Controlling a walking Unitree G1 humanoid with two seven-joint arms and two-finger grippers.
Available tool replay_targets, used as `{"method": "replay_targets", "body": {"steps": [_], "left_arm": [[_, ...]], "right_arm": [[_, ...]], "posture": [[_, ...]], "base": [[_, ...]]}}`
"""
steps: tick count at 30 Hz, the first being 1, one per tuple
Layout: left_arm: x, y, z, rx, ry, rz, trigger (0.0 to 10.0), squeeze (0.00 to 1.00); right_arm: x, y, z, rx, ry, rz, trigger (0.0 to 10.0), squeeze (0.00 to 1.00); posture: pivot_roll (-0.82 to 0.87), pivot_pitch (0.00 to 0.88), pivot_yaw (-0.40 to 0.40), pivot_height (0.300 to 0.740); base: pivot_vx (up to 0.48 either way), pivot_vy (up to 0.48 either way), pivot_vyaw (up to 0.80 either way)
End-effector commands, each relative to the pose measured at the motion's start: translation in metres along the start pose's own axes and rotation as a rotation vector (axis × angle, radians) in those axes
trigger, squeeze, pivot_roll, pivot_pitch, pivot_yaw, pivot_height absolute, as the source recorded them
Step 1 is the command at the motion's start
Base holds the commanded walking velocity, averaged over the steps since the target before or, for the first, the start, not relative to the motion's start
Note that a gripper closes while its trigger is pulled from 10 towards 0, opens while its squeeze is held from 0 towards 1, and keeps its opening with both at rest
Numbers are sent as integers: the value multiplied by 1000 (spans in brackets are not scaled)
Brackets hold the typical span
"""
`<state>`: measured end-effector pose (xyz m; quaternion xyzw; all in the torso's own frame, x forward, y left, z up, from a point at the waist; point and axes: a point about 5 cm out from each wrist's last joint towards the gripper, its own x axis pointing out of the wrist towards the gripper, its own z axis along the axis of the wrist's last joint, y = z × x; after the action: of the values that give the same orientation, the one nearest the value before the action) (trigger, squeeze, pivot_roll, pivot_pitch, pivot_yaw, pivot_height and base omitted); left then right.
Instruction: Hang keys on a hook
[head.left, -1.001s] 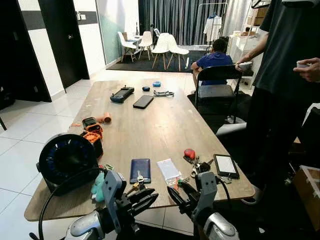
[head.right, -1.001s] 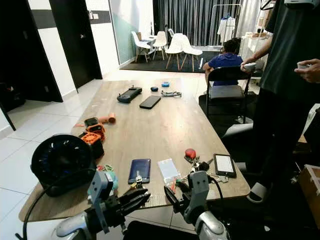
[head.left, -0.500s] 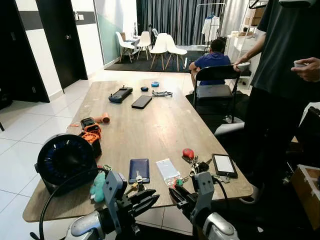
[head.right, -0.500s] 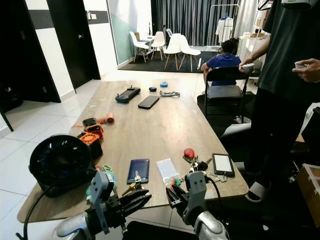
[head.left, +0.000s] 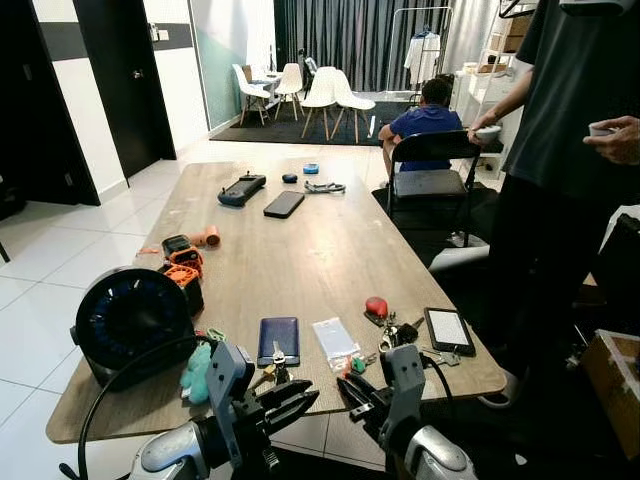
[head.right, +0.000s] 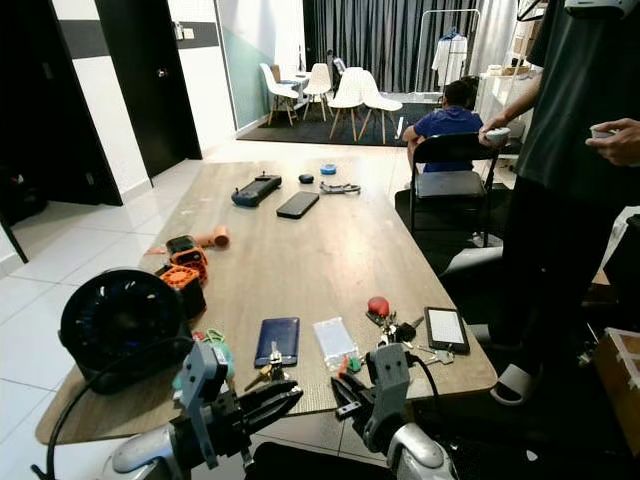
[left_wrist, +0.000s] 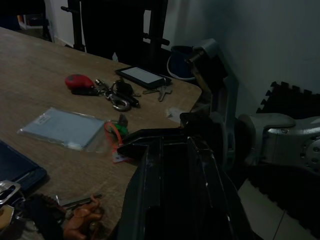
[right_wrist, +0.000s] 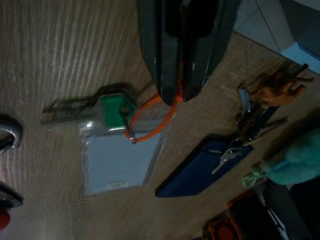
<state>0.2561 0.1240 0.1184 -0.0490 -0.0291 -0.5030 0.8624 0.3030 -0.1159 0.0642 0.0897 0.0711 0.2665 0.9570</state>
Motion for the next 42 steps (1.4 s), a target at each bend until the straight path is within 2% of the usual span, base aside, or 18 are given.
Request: {"method": "replay_targets", "body": {"steps": [1, 2, 3, 8, 9, 10, 11, 14, 15, 16, 18, 19, 21, 23, 25, 27, 34, 42], "left_arm": [[-5, 0, -3, 8, 43, -5, 10000, 0], [-5, 0, -3, 8, 43, -5, 10000, 0], [-5, 0, -4, 8, 47, -7, 10000, 0], [-5, -1, -4, 7, 54, -10, 10000, 0], [-5, 0, -4, 8, 54, -11, 10000, 0], [-5, 0, -4, 8, 54, -11, 10000, 0], [-5, 0, -4, 9, 54, -10, 10000, 0], [-5, 0, -4, 9, 53, -9, 10000, 0], [-5, 1, -4, 10, 52, -8, 10000, 0], [-5, 1, -4, 11, 51, -6, 10000, 0], [-6, 1, -4, 12, 50, -4, 10000, 0], [-6, 2, -4, 14, 50, -2, 10000, 0], [-6, 2, -4, 14, 50, -2, 10000, 0], [-8, 2, -4, 14, 52, -1, 10000, 0], [-8, 2, -4, 14, 52, -1, 10000, 0], [-9, 3, -4, 14, 55, -3, 10000, 0], [-12, 6, -4, 20, 55, -3, 10000, 0], [-20, 4, -4, 20, 70, -40, 10000, 0]], "right_arm": [[-3, -2, -7, 2, 42, -11, 2980, 0], [-3, -2, -7, 2, 42, -11, 2980, 0], [-4, -2, -8, -2, 46, -12, 10000, 0], [-4, -2, -8, -9, 50, -18, 10000, 0], [-3, -2, -8, -6, 48, -17, 7961, 0], [-3, -2, -8, -6, 48, -17, 7961, 0], [-4, -2, -7, -3, 43, -16, 0, 0], [-4, -2, -6, 0, 38, -14, 0, 0], [-3, -3, -4, 12, 24, -16, 3216, 0], [-3, -3, 1, 53, -16, -13, 10000, 0], [-3, 0, 10, 111, -78, 19, 10000, 0], [-3, 3, 20, 175, -136, 75, 10000, 0], [-3, 3, 20, 175, -136, 75, 10000, 0], [-8, 14, 32, 248, -189, 213, 10000, 0], [-8, 14, 32, 248, -189, 213, 10000, 0], [-15, 28, 35, 279, -183, 357, 10000, 0], [-29, 49, 33, 305, -145, 522, 10000, 0], [-50, 55, 43, 340, -154, 589, 10000, 0]], "posture": [[38, 63, 26, 740], [38, 63, 26, 740], [36, 63, 28, 740], [35, 64, 29, 740], [36, 64, 30, 740], [36, 64, 30, 740], [36, 64, 30, 740], [36, 64, 30, 740], [37, 66, 30, 740], [37, 66, 30, 740], [38, 65, 30, 740], [37, 65, 30, 740], [37, 65, 30, 740], [33, 65, 33, 740], [33, 65, 33, 740], [31, 65, 33, 740], [32, 66, 33, 740], [32, 65, 42, 740]], "base": [[0, 0, 0], [0, 0, 0], [0, 0, 0], [0, 0, 0], [0, 0, 0], [0, 0, 0], [0, 0, 0], [0, 0, 0], [0, 0, 0], [0, 0, 0], [0, 0, 0], [0, 0, 0], [0, 0, 0], [0, 0, 0], [0, 0, 0], [0, 0, 0], [0, 0, 0], [0, 0, 0]]}}
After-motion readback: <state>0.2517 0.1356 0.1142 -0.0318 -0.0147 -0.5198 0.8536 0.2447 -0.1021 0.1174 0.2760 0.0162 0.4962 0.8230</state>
